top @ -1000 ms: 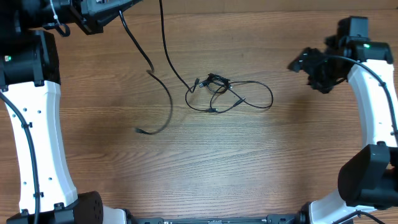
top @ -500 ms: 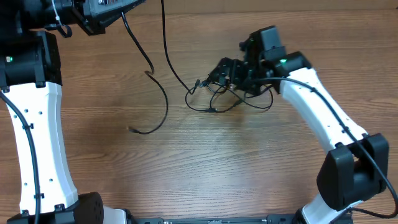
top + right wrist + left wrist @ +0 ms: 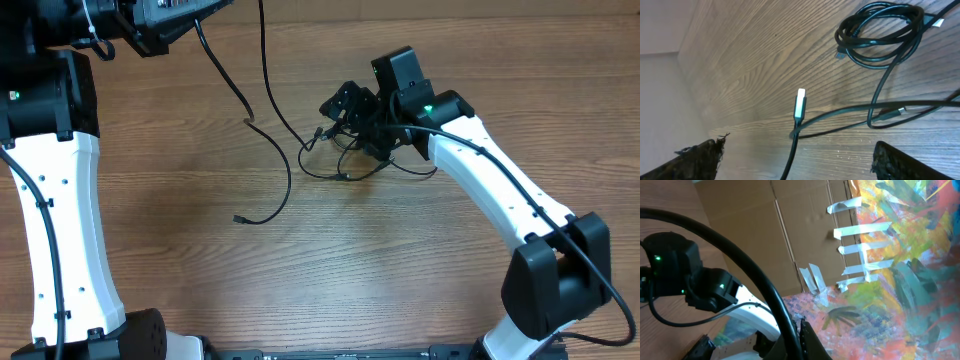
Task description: Untangle cables
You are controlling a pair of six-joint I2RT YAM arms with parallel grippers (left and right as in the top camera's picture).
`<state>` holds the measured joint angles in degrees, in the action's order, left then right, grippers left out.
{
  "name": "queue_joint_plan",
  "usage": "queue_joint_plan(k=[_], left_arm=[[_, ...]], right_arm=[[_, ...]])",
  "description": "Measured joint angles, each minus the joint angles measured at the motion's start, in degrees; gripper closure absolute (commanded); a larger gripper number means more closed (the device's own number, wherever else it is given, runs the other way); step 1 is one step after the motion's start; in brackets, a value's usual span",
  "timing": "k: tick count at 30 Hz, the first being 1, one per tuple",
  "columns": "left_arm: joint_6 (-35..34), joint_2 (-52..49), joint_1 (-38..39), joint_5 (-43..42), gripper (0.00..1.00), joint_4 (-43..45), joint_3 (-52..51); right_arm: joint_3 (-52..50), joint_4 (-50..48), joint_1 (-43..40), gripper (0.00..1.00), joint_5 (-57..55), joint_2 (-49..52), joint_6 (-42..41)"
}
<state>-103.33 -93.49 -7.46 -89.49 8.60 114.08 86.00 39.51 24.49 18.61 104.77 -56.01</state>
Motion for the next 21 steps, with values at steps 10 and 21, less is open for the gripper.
queue_joint_plan(k=[10, 21], left_arm=[[0.02, 0.00, 0.00, 0.00, 0.96, 0.00, 0.00], [0.02, 0.00, 0.37, 0.00, 0.96, 0.00, 0.00]], right_arm=[[-0.17, -5.84, 1.05, 0.21, -0.02, 5.57, -4.00], [-0.20, -8.81, 1.11, 0.96, -1.73, 8.57, -5.44]])
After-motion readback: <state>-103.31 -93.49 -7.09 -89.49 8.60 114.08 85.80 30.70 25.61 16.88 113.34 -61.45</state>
